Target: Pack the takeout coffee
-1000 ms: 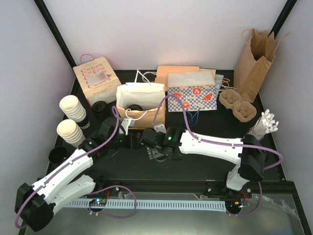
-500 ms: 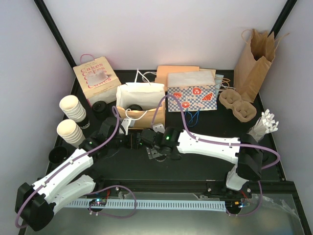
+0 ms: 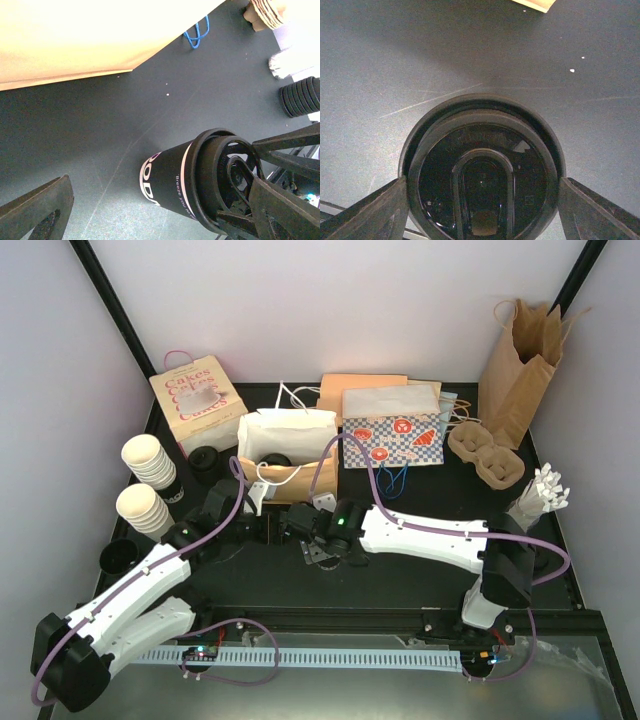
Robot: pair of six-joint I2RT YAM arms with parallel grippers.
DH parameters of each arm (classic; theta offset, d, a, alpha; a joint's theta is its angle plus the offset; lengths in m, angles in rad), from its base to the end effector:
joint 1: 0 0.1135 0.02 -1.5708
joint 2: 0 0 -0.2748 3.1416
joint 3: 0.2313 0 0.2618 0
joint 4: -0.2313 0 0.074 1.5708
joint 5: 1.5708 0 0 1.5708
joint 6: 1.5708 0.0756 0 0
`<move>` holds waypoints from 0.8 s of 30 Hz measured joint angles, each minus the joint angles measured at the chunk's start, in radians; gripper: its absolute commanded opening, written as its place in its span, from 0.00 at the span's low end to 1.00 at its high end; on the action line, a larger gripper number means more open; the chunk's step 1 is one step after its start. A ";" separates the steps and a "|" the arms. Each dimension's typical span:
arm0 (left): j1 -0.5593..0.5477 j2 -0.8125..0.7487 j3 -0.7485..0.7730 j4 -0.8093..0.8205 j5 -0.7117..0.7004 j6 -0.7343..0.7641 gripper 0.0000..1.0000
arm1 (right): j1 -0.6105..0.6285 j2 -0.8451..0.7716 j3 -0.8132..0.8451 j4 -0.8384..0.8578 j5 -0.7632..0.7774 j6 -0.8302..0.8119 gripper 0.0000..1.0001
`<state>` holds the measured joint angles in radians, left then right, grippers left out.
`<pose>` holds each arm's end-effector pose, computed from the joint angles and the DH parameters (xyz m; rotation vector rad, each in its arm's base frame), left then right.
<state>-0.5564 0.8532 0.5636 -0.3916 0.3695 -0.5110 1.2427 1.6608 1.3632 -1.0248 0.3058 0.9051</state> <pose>0.1664 -0.1356 0.2143 0.2659 2.3740 -0.9598 0.1317 0.3163 0.2282 -0.4105 2.7242 0.0999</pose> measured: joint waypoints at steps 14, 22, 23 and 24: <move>0.006 0.000 0.000 0.000 0.001 0.003 0.98 | -0.004 0.015 0.000 0.007 0.000 -0.050 0.71; 0.010 0.000 0.000 -0.002 0.001 0.004 0.99 | -0.006 -0.064 -0.098 0.113 -0.057 -0.292 0.70; 0.011 0.000 0.000 -0.002 0.002 0.004 0.99 | -0.006 -0.080 -0.117 0.127 -0.071 -0.330 0.70; 0.012 0.000 0.000 -0.002 0.002 0.004 0.98 | -0.006 -0.102 -0.142 0.148 -0.083 -0.373 0.70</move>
<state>-0.5442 0.8528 0.5636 -0.3931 0.3710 -0.5068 1.2362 1.5589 1.2213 -0.8772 0.2230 0.5316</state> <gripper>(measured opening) 0.985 0.744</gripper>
